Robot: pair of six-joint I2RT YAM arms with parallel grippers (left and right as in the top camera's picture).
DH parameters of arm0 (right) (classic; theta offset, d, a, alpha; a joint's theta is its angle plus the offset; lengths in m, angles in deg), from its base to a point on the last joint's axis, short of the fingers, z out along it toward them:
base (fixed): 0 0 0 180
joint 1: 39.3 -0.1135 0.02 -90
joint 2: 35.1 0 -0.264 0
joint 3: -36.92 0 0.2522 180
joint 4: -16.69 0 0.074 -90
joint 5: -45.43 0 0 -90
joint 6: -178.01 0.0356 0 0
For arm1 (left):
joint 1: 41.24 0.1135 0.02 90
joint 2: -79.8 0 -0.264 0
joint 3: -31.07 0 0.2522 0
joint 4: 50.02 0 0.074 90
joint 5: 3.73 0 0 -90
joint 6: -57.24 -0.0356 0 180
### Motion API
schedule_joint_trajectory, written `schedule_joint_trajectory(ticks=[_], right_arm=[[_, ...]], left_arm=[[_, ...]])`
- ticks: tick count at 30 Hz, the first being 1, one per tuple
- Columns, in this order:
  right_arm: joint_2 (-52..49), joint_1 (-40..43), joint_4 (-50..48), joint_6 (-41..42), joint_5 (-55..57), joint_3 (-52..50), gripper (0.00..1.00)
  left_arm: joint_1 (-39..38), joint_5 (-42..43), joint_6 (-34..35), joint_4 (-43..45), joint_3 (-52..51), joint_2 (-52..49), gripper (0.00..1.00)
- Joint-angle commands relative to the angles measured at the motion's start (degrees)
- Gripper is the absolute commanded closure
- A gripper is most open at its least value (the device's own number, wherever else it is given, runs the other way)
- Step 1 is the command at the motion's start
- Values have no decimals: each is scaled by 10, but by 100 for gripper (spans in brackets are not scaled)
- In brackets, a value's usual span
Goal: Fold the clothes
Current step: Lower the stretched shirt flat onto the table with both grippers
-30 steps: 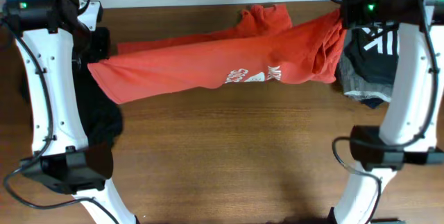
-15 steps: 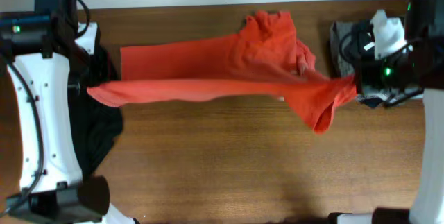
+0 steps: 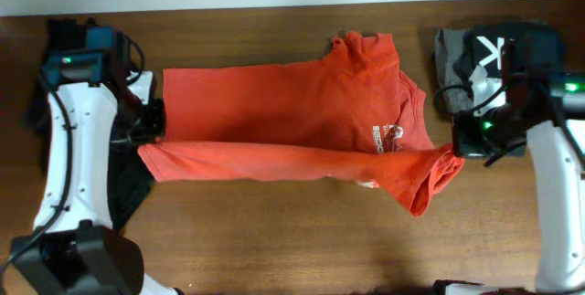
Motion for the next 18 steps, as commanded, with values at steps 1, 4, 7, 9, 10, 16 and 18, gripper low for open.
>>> schedule_joint_trajectory(ticks=[1, 4, 7, 9, 10, 16, 18], right_arm=[[9, 6, -28, 9, -7, -51, 96], [9, 6, -77, 9, -26, -98, 96], [8, 6, -137, 9, -42, -142, 96], [5, 5, -172, 9, -46, -164, 96], [3, 5, -193, 9, -50, -176, 96], [-10, 4, -329, 6, -64, -245, 96], [-20, 4, -359, 6, -67, -256, 96]], left_arm=[[4, 14, 4, 30, -51, 7, 100], [4, 14, 10, 72, -90, 7, 100], [4, 19, 15, 120, -125, 7, 100], [4, 19, 15, 146, -140, 7, 100], [4, 19, 16, 160, -147, 7, 100], [4, 18, 26, 237, -168, 6, 100], [4, 18, 25, 249, -168, 4, 100]])
